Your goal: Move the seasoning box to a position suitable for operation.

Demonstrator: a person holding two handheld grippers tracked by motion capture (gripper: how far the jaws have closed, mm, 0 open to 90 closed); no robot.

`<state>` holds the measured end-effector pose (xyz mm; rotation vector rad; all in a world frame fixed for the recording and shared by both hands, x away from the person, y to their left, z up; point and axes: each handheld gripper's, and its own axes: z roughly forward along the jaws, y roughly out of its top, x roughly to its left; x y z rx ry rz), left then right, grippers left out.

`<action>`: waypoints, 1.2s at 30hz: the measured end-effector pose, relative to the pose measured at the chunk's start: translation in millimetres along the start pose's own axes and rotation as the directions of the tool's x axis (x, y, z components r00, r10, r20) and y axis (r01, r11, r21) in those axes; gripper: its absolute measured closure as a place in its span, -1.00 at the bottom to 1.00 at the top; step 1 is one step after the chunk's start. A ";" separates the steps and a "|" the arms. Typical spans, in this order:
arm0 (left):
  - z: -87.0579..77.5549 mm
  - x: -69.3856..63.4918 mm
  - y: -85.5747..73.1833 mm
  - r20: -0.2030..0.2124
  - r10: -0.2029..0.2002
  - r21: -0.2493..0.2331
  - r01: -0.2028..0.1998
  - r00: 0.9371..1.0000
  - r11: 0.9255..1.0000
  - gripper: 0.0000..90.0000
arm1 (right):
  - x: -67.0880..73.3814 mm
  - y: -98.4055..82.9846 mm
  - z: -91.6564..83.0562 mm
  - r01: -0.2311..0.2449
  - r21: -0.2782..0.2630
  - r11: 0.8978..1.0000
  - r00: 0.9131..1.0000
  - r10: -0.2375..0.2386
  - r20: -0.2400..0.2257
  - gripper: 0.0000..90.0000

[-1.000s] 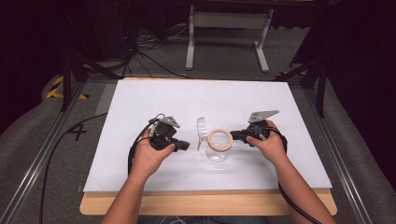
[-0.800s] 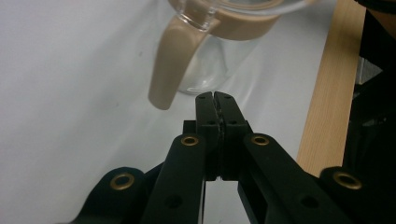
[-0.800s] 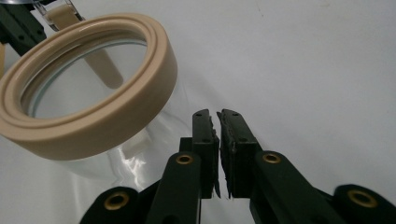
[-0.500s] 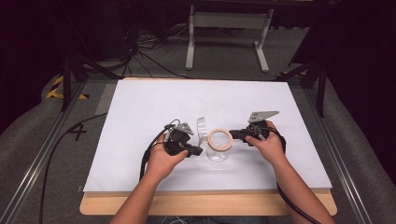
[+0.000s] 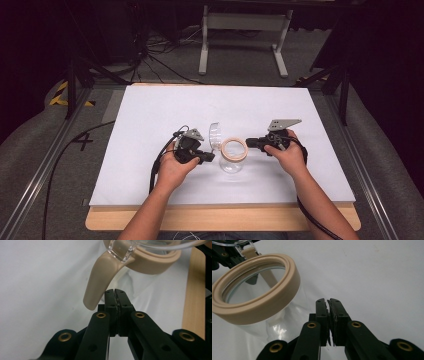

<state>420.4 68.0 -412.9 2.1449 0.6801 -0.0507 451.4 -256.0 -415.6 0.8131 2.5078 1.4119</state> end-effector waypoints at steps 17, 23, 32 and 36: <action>-25.9 8.0 -3.5 -0.052 -0.003 -0.040 0.001 0.999 0.999 0.82 | 8.5 1.0 10.4 0.012 0.042 0.999 0.998 -0.009 -0.069 0.93; -42.4 14.5 -5.9 -0.080 -0.030 -0.079 0.024 0.996 0.997 0.79 | 13.4 2.3 11.9 0.038 0.079 0.996 0.997 -0.032 -0.071 1.00; -50.4 21.4 -5.4 -0.101 -0.064 -0.123 0.052 0.993 0.991 0.74 | 23.3 5.0 6.9 0.069 0.146 0.987 0.991 -0.051 -0.123 1.00; -54.3 23.7 -4.5 -0.099 -0.082 -0.143 0.067 0.992 0.987 0.73 | 28.4 4.9 4.8 0.071 0.162 0.984 0.987 -0.047 -0.151 1.00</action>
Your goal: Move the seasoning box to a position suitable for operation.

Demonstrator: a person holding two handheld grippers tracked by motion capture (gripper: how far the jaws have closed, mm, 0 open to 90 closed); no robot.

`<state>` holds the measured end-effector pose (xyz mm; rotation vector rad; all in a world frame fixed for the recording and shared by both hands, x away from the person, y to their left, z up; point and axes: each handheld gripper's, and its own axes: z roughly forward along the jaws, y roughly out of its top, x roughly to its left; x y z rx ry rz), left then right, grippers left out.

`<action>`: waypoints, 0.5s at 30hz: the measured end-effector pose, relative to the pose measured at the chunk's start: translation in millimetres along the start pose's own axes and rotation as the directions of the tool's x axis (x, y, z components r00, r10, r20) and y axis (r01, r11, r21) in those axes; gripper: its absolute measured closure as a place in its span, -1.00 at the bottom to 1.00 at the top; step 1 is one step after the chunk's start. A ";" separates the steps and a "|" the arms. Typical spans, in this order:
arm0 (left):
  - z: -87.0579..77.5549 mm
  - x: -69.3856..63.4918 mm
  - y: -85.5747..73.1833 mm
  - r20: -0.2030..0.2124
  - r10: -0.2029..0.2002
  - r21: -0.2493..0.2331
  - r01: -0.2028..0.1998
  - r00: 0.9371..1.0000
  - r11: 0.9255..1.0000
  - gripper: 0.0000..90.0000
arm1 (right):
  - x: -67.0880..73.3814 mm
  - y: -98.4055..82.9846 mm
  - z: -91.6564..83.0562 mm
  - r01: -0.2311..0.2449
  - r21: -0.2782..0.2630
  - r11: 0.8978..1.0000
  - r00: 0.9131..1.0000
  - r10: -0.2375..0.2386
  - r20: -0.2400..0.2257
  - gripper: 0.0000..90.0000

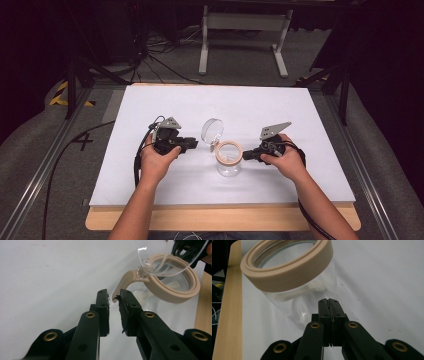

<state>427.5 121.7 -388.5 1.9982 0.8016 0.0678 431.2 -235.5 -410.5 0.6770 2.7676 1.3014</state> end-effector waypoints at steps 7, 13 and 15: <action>0.9 3.4 4.6 0.011 0.003 -0.012 -0.003 1.000 1.000 0.72 | 8.5 -2.6 -1.3 0.015 0.054 0.998 1.000 -0.014 -0.006 1.00; 5.1 4.1 10.3 0.021 0.010 -0.015 -0.009 1.000 1.000 0.72 | 19.3 -5.2 -0.3 0.036 0.086 0.996 0.999 -0.034 -0.022 0.99; 6.7 3.8 12.2 0.027 0.011 -0.018 -0.010 1.000 1.000 0.72 | 23.8 -5.1 0.2 0.047 0.092 0.995 0.998 -0.045 -0.033 0.99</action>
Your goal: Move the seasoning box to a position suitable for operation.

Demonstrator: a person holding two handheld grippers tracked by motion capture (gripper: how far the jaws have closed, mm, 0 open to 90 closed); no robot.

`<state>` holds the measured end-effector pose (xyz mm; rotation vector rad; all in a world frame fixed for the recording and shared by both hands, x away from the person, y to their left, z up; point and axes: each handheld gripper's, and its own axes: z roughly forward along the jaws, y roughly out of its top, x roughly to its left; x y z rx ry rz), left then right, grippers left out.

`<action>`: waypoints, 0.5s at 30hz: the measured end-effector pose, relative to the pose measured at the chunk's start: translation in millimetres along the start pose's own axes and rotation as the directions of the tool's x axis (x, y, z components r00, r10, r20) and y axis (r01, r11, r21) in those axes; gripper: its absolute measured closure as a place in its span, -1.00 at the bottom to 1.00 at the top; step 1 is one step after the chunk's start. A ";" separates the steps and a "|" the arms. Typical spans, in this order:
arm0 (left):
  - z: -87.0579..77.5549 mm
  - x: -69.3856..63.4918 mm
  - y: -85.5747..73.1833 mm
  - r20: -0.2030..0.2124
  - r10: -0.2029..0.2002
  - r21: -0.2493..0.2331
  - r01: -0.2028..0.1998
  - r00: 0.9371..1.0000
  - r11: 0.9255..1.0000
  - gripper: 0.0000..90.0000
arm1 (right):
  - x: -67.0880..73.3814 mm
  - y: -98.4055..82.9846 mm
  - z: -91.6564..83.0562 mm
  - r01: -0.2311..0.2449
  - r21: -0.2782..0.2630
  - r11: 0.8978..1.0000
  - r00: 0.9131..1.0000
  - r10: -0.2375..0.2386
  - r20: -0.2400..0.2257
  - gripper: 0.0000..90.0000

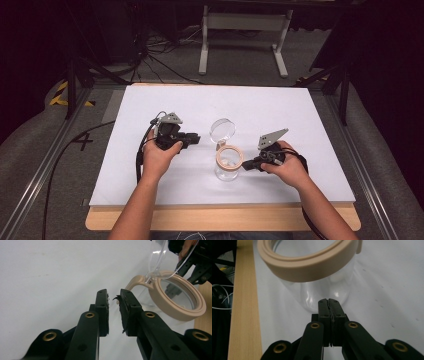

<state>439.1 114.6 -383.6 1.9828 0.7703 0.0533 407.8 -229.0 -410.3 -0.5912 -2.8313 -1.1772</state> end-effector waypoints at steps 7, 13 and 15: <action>4.3 -0.9 5.0 0.011 0.010 -0.006 -0.010 1.000 1.000 0.72 | 14.2 2.7 2.7 0.034 0.012 0.999 0.999 -0.034 0.000 0.98; 3.9 -0.7 4.2 0.011 0.010 0.002 -0.010 1.000 1.000 0.72 | 19.2 5.9 8.8 0.048 0.010 0.999 0.998 -0.048 -0.031 0.99; 4.5 -0.5 3.9 0.009 0.023 -0.001 -0.023 1.000 1.000 0.72 | 22.0 8.0 12.5 0.056 0.011 0.998 0.997 -0.056 -0.046 0.99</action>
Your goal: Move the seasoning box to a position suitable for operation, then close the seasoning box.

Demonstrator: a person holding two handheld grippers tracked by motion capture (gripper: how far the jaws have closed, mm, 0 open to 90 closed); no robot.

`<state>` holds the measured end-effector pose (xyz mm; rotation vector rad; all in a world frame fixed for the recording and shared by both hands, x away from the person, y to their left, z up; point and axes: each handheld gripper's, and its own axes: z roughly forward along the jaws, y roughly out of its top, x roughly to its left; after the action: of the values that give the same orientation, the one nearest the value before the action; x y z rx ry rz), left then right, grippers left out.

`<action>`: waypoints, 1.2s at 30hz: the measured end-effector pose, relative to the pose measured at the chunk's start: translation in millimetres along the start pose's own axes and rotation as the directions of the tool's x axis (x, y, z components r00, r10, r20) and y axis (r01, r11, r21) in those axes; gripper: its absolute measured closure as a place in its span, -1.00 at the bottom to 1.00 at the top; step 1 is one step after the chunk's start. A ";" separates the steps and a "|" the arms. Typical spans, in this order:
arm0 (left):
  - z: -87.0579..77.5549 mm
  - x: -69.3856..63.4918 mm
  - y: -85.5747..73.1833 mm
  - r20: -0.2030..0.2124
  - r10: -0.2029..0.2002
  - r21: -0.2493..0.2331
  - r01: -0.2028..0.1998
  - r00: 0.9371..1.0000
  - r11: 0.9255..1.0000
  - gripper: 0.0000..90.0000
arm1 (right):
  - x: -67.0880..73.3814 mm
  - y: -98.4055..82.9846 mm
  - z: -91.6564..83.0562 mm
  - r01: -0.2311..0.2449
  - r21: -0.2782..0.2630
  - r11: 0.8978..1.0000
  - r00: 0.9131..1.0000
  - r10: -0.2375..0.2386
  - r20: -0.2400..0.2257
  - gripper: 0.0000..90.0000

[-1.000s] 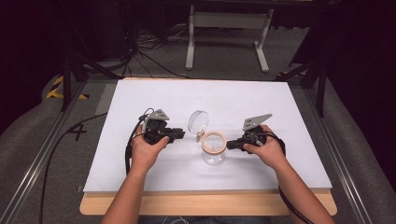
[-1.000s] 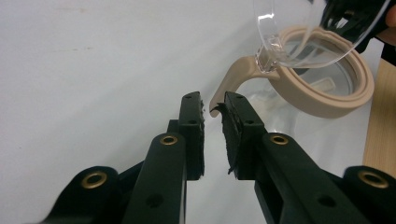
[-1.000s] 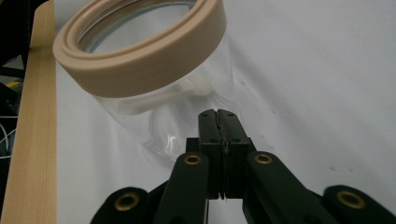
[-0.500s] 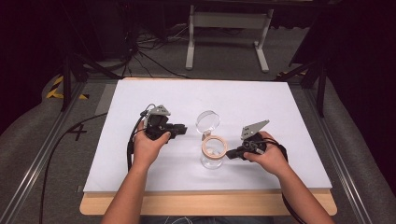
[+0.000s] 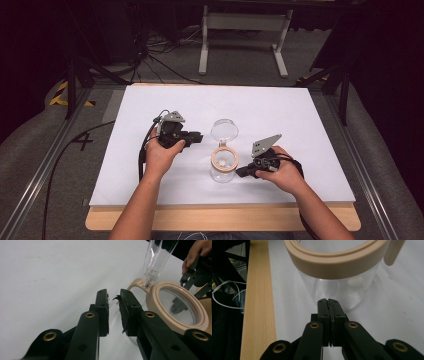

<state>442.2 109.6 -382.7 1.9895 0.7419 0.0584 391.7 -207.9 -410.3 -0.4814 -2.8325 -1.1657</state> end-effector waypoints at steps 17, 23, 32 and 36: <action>-18.0 -18.6 18.6 0.108 0.059 0.013 -0.060 0.992 0.998 0.97 | 1.3 -0.8 -17.4 -0.016 -0.042 0.999 0.999 0.018 0.039 0.95; -22.5 -19.8 24.6 0.047 0.042 -0.047 -0.040 0.998 0.998 0.93 | 7.8 4.0 -33.1 -0.009 -0.112 0.994 0.998 0.016 0.062 0.99; -4.2 -8.5 34.7 0.007 0.048 -0.118 -0.047 0.999 0.992 0.79 | 24.6 18.7 -37.4 -0.001 -0.222 0.975 0.996 0.021 0.091 1.00; 3.3 -11.9 37.4 0.017 0.061 -0.099 -0.059 0.998 0.993 0.80 | 21.4 18.7 -33.9 -0.031 -0.278 0.960 0.989 0.070 0.133 1.00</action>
<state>451.4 88.1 -351.0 1.9158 0.6543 0.1077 374.3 -213.1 -370.0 -0.6713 -2.7616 -1.5853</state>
